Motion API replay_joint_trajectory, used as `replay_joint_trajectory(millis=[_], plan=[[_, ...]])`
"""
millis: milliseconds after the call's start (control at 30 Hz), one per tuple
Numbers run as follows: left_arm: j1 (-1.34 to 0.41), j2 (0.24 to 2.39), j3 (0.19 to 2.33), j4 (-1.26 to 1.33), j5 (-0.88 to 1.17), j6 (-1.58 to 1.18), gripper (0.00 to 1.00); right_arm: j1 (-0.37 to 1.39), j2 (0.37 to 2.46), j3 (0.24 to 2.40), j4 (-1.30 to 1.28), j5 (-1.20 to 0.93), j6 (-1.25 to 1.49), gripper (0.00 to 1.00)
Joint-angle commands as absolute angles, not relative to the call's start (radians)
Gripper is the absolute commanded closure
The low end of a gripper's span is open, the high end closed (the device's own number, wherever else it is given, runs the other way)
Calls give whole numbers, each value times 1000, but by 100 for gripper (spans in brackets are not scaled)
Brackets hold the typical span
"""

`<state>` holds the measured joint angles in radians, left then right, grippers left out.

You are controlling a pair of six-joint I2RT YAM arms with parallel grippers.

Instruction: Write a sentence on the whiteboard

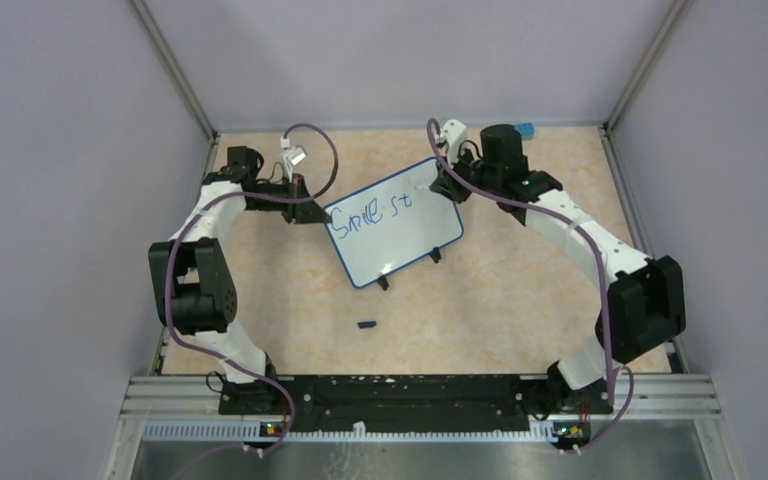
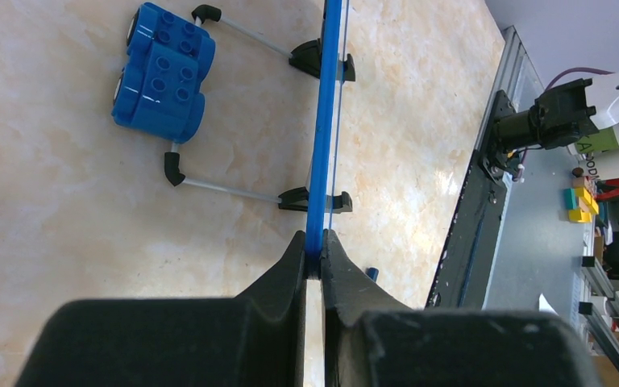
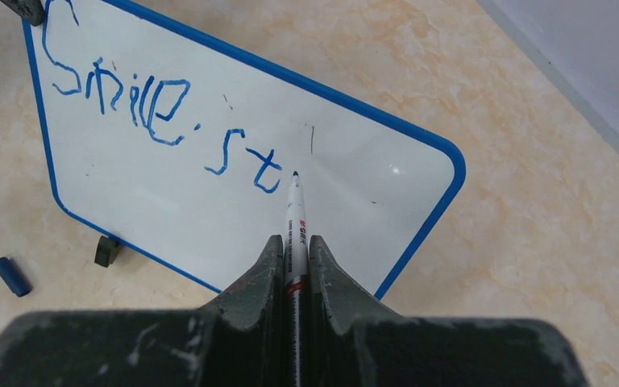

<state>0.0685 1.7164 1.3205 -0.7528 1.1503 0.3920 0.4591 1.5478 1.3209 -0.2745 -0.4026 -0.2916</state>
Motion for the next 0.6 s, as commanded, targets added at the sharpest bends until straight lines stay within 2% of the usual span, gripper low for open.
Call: replay_joint_trajectory(millis=[0,267,567], plan=[[59,1674,1350,-752,1123,429,96,440,1515,1305,-226,-453,-275,100],[53,1672,1348,-755,1126,428,90,431,1518,1270,-181,-489,-253,100],[46,1672,1344,-750,1124,425,100,431,1523,1258,-146,-496,-232,100]])
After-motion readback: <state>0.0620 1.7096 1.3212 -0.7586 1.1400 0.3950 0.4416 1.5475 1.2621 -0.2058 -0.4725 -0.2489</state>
